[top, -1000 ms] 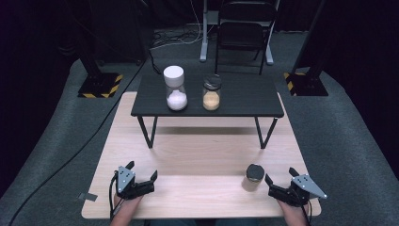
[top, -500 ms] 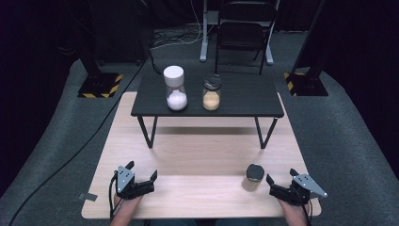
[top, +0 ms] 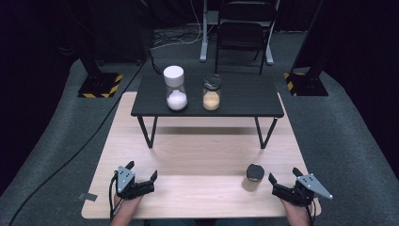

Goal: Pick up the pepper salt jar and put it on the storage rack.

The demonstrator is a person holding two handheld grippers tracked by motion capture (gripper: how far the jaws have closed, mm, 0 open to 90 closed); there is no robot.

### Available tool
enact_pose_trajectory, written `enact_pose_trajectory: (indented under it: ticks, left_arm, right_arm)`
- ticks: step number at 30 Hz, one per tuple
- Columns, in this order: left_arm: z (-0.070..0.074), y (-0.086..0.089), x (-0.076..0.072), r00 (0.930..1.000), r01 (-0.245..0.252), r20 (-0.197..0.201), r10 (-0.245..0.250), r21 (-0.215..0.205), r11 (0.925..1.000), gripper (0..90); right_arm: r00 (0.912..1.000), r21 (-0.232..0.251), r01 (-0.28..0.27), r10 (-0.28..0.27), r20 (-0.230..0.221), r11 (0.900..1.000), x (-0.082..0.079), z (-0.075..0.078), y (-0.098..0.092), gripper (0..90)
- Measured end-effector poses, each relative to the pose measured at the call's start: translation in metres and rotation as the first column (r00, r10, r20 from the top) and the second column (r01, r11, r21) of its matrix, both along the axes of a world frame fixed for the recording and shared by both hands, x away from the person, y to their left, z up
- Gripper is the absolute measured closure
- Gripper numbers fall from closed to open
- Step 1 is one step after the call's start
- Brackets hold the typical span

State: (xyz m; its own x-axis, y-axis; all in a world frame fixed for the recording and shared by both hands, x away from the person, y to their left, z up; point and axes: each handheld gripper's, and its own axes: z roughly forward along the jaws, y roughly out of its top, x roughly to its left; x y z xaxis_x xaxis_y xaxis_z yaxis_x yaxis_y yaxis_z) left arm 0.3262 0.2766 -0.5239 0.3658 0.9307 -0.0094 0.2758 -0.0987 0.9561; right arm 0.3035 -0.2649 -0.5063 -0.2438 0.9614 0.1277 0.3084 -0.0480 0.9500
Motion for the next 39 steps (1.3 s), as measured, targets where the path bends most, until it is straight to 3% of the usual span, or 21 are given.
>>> enact_pose_trajectory:
  ticks: [14,21,39]
  left_arm:
    - [0.0,0.0,0.0,1.0,-0.001,0.0,0.001,0.005,1.0,0.2]
    - [0.0,0.0,0.0,1.0,-0.001,-0.002,0.001,0.005,1.0,0.2]
    - [0.0,0.0,0.0,1.0,-0.001,-0.002,0.001,0.005,1.0,0.2]
  right_arm:
    - [0.9987,0.001,-0.033,0.033,0.04,0.999,-0.009,0.017,0.006,0.0]
    - [0.9969,-0.034,-0.055,0.057,0.055,0.998,-0.012,0.025,0.014,0.2]
    - [0.9923,-0.025,-0.101,0.103,0.07,0.995,-0.012,0.03,0.027,0.3]
